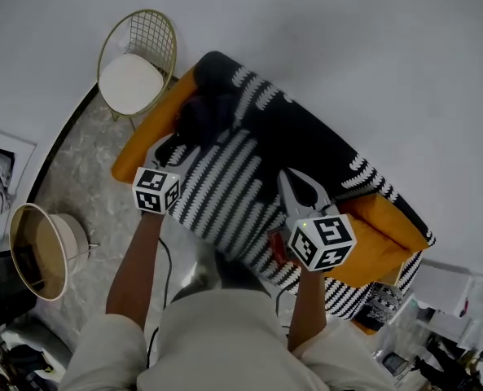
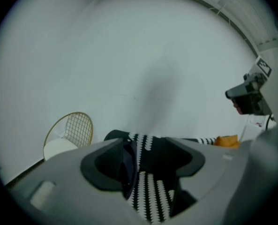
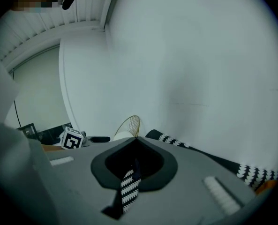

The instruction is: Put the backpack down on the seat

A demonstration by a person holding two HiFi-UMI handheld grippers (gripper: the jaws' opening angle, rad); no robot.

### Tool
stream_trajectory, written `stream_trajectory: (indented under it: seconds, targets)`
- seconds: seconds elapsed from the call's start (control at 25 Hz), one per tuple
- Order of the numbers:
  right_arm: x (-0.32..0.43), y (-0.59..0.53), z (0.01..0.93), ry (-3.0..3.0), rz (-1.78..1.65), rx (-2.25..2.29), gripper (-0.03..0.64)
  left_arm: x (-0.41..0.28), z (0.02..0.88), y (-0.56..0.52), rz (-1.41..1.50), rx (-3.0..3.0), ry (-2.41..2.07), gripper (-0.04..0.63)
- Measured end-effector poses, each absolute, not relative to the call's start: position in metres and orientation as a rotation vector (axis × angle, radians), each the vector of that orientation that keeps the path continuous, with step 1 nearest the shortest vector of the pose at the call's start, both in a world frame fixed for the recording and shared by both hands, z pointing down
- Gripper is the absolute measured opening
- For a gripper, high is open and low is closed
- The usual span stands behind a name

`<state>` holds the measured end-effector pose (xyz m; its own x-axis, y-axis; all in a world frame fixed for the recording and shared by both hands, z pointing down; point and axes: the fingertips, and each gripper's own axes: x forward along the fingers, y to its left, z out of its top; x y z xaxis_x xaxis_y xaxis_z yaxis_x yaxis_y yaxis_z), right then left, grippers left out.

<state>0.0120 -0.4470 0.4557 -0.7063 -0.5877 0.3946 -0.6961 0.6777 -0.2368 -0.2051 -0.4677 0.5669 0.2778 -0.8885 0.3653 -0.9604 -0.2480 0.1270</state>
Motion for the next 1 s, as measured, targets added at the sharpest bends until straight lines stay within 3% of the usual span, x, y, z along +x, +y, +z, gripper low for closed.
stream_trajectory:
  seconds: [0.36, 0.52, 0.56, 1.0]
  targets:
    - [0.007, -0.375, 0.422, -2.65, 0.496, 1.065, 0.006, -0.198, 0.512, -0.369, 0.297, 2.328, -1.665, 0.198]
    - [0.011, -0.336, 0.411, -2.653, 0.478, 1.101, 0.006, -0.209, 0.488, -0.331, 0.266, 2.312, -1.746, 0.018]
    - [0.013, -0.327, 0.407, -2.657, 0.473, 1.112, 0.006, -0.21, 0.482, -0.321, 0.256, 2.313, -1.756, 0.005]
    - [0.03, -0.236, 0.372, -2.662, 0.365, 1.158, 0.006, -0.184, 0.428, -0.235, 0.23, 2.423, -1.702, 0.005]
